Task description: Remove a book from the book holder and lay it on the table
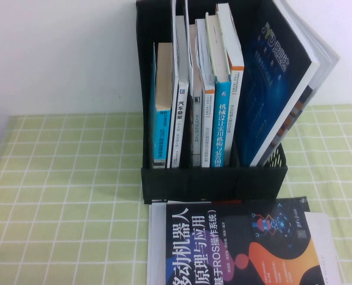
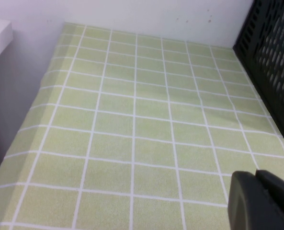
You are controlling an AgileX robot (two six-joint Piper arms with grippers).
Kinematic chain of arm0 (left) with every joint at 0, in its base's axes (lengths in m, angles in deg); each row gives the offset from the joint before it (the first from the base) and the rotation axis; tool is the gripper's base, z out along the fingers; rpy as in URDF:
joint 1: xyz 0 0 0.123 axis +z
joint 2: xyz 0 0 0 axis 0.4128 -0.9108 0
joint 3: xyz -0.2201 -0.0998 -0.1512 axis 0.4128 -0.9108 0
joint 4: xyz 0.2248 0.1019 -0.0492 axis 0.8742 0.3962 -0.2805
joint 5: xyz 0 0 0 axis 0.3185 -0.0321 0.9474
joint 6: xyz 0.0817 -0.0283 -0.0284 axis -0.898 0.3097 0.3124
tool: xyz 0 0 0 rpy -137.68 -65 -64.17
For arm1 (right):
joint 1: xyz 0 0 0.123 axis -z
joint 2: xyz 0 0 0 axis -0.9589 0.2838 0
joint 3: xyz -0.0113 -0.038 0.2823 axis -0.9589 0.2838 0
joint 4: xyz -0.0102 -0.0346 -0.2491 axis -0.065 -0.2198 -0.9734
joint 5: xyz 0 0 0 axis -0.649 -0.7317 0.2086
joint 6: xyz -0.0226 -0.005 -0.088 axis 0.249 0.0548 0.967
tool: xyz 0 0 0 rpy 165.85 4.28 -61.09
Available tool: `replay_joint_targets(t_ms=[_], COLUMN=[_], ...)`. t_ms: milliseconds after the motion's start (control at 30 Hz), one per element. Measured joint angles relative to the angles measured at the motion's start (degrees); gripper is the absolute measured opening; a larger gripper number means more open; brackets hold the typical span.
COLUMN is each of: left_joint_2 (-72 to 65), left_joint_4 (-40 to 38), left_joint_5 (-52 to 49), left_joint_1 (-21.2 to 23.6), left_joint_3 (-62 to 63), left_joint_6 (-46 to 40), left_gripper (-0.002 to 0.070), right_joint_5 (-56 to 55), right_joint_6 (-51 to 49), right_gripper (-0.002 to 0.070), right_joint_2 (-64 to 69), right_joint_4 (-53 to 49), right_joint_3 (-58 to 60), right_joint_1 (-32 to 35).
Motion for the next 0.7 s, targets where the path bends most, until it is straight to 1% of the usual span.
replay_joint_targets(t_ms=[133, 300, 400, 500, 700], left_joint_2=[0.0, 0.0, 0.0, 0.0, 0.0], left_joint_4=[0.0, 0.0, 0.0, 0.0, 0.0], left_joint_5=[0.0, 0.0, 0.0, 0.0, 0.0], left_joint_1=[0.0, 0.0, 0.0, 0.0, 0.0], left_joint_3=[0.0, 0.0, 0.0, 0.0, 0.0], left_joint_6=[0.0, 0.0, 0.0, 0.0, 0.0], left_gripper=[-0.0003, -0.0003, -0.0003, -0.0003, -0.0003], right_joint_5=[0.0, 0.0, -1.8, -6.6, -20.6], right_joint_6=[0.0, 0.0, 0.5, 0.3, -5.6], right_gripper=[0.0001, 0.0001, 0.0001, 0.0001, 0.0001], right_joint_2=[-0.8, -4.5, -7.1, -9.2, -13.1], right_joint_4=[0.0, -0.2, -3.6, -5.5, -2.8], right_joint_3=[0.1, 1.1, 2.4, 4.4, 12.9], right_joint_1=[6.8, 12.4, 15.6, 19.1, 26.6])
